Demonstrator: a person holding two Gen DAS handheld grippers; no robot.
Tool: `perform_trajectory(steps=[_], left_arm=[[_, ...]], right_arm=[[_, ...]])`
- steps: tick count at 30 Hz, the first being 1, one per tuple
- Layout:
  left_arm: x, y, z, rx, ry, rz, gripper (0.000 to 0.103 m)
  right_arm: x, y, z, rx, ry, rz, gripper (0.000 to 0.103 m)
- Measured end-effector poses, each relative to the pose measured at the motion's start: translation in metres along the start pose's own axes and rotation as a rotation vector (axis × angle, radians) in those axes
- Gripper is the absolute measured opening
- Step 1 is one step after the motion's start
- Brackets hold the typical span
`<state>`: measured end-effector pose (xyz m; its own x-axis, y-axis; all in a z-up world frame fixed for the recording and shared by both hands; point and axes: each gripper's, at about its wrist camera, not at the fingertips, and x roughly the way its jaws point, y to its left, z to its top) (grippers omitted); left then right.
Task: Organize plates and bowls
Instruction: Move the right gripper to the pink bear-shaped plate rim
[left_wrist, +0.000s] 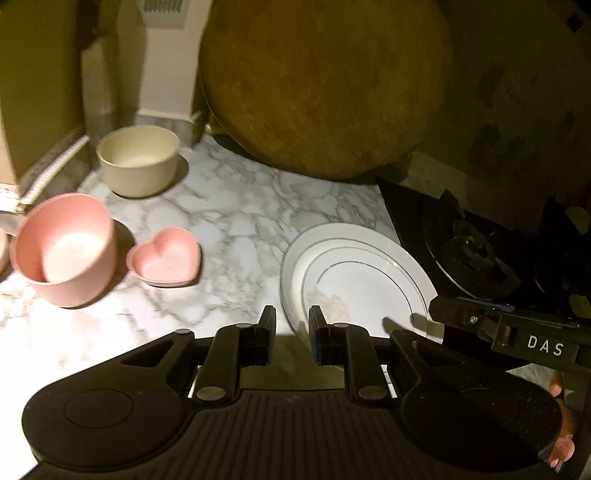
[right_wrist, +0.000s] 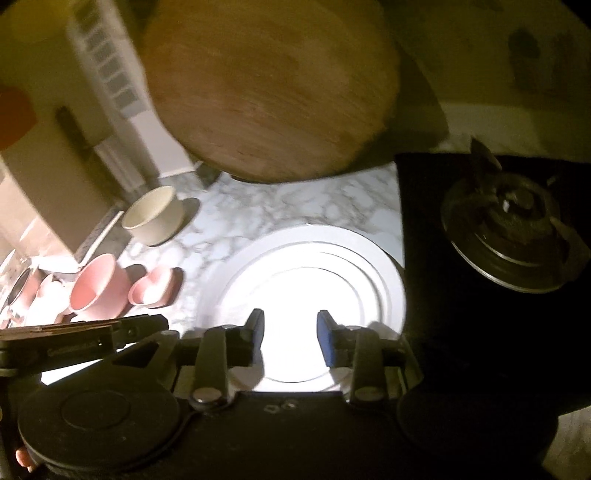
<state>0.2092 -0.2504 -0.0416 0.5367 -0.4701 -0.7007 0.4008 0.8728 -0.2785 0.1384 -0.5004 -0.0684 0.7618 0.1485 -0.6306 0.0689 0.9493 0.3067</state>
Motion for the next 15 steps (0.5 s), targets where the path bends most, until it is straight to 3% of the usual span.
perform_trajectory(steps=[2, 3, 5, 7, 12, 14, 15], left_arm=[[-0.013, 0.006, -0.002, 0.003, -0.022, 0.009, 0.021], [-0.02, 0.01, -0.004, 0.0, -0.034, 0.013, 0.027], [-0.033, 0.017, -0.007, -0.006, -0.061, 0.026, 0.04], [-0.048, 0.024, -0.01, -0.003, -0.094, 0.049, 0.062], [-0.082, 0.042, -0.02, 0.004, -0.16, 0.091, 0.062], [-0.094, 0.051, -0.022, -0.01, -0.182, 0.107, 0.066], [-0.1, 0.056, -0.024, -0.018, -0.193, 0.116, 0.069]], right_arm=[[-0.007, 0.014, -0.002, -0.022, -0.019, 0.009, 0.04], [-0.01, 0.021, -0.003, -0.032, -0.027, 0.015, 0.041], [-0.015, 0.035, -0.005, -0.05, -0.041, 0.028, 0.045], [-0.019, 0.049, -0.008, -0.067, -0.052, 0.043, 0.046], [-0.027, 0.083, -0.013, -0.113, -0.073, 0.072, 0.054], [-0.029, 0.098, -0.015, -0.136, -0.086, 0.08, 0.067], [-0.031, 0.106, -0.016, -0.15, -0.095, 0.086, 0.068]])
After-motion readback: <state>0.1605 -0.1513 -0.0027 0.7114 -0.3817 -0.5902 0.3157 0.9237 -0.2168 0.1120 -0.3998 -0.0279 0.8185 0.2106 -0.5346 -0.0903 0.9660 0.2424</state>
